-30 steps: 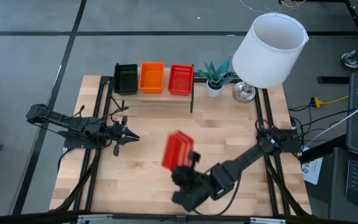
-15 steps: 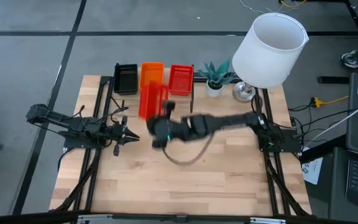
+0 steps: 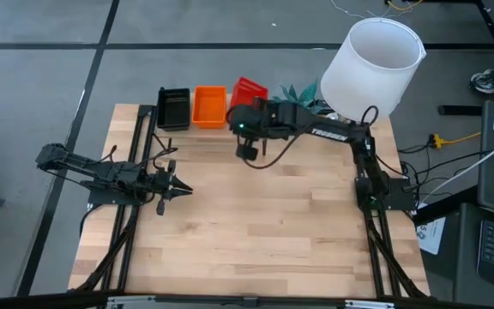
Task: Stack baskets on shelf by color
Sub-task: Stack the red bin on top of the other stacked red bins on the shelf
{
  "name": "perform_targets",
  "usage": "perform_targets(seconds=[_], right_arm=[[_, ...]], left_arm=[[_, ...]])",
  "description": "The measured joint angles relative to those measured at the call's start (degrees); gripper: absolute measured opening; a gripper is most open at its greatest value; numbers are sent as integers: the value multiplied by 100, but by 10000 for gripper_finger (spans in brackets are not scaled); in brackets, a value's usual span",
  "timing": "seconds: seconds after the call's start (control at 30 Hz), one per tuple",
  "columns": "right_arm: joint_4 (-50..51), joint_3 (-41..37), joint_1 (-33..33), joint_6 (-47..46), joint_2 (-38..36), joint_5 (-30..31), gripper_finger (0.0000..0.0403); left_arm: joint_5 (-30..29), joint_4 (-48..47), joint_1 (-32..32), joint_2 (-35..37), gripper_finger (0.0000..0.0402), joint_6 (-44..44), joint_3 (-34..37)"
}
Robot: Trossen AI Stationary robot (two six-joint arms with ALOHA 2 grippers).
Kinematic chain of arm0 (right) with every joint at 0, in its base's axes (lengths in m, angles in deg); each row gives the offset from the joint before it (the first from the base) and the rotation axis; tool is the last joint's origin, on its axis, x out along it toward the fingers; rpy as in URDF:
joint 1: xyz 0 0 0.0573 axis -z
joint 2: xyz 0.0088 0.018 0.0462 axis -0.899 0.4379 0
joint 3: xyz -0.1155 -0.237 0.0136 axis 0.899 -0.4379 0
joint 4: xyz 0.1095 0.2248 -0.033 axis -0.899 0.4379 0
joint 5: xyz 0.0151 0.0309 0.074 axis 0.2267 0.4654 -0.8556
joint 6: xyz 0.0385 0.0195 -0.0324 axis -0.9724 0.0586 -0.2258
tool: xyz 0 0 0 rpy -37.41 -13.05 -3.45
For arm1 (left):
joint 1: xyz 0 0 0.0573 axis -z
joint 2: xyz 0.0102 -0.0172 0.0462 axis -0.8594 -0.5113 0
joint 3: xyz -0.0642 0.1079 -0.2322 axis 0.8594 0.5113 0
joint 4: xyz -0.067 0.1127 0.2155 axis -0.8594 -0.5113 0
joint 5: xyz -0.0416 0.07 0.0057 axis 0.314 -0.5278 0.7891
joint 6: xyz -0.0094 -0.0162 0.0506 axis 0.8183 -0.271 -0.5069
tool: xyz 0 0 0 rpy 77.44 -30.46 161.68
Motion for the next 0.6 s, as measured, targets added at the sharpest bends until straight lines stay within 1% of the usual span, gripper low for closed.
perform_targets(seconds=[0.07, 0.17, 0.23, 0.37, 0.53, 0.6], right_arm=[[134, 13, 123, 74, -13, -62, 0], [374, -2, 364, 213, -13, -411, 0], [336, -78, 515, 249, -13, -601, 0], [372, -97, 732, 280, -6, -691, 0], [376, -96, 914, 285, -6, -1247, 0], [375, -96, 943, 316, -6, -1292, 0]], left_arm=[[0, 0, 1, 0, 39, 2, 0], [0, -2, -1, 0, 39, 0, 0], [0, -2, -1, 2, 39, 4, 0], [0, -3, 0, 1, 39, 6, 0], [0, -4, -1, 2, 39, 4, 0], [0, -4, 1, 1, 39, 6, 0]])
